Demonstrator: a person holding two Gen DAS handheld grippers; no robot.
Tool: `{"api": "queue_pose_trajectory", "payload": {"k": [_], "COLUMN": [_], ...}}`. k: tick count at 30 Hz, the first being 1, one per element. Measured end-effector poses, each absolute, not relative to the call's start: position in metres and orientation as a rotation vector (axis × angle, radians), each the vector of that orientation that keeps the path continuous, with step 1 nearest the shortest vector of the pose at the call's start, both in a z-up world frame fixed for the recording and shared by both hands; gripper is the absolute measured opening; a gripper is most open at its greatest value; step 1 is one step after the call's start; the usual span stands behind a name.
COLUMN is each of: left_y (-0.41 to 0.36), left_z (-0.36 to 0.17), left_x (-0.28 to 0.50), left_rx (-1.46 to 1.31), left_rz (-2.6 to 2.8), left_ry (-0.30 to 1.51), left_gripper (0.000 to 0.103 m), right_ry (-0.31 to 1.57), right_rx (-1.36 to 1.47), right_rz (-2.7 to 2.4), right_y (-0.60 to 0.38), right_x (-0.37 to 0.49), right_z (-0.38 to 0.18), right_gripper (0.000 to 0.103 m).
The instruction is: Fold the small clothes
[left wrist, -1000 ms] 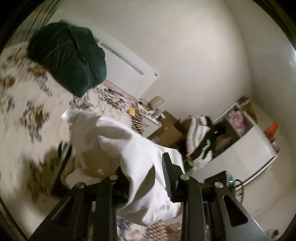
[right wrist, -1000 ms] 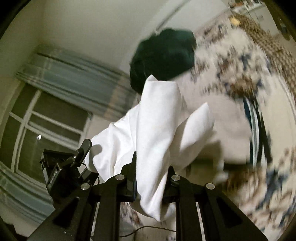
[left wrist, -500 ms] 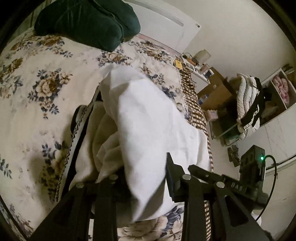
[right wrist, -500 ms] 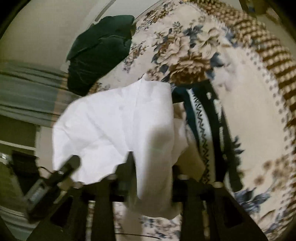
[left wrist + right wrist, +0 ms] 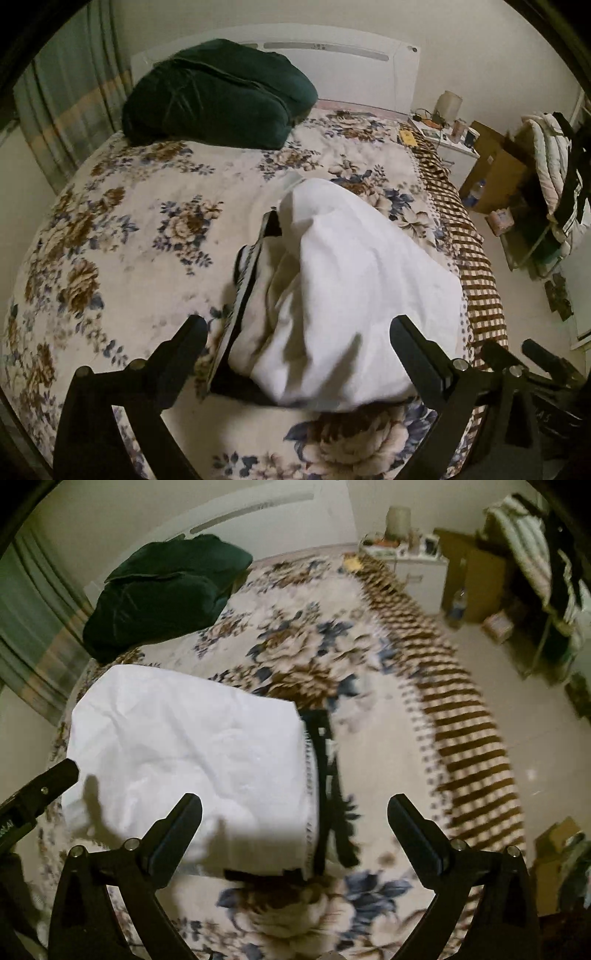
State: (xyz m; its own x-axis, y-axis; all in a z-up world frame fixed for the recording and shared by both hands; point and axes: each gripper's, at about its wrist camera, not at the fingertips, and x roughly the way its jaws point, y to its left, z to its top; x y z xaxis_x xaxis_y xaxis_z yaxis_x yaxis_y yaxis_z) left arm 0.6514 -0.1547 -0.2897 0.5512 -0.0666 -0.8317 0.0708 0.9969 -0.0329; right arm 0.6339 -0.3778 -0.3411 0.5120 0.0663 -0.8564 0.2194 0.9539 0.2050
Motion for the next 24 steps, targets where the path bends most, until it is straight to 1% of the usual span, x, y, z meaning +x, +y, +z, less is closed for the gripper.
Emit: {"api": "queue_pose_trajectory", "payload": {"k": [5,9,17,24], "left_y": [-0.151,-0.148,-0.131,-0.11], "left_z": [-0.264,-0.223,-0.149,-0.109], "left_x": [0.607,0.559,0.46,0.371], "left_rx": [-0.003,0.027,0.05,0.056], "left_rz": [-0.061,-0.079,-0.154,-0.173], "left_ry": [0.969,0.915,0.821,0.765], "left_gripper": [0.101,0.101,0.101,0.101], "right_ry": [1.024,0.985,0.854,0.754], "right_rx": [0.299,0.271,0.207,0.19], "right_rz": [-0.118,-0.134,-0.175,-0.196], "right_y": [-0.381,-0.372,-0.339,-0.301], "right_x": [0.59,0.543,0.422,0.294], "right_z": [-0.314,-0.277,-0.181,-0.102], "right_gripper": [0.102,0.102,0.102,0.102]}}
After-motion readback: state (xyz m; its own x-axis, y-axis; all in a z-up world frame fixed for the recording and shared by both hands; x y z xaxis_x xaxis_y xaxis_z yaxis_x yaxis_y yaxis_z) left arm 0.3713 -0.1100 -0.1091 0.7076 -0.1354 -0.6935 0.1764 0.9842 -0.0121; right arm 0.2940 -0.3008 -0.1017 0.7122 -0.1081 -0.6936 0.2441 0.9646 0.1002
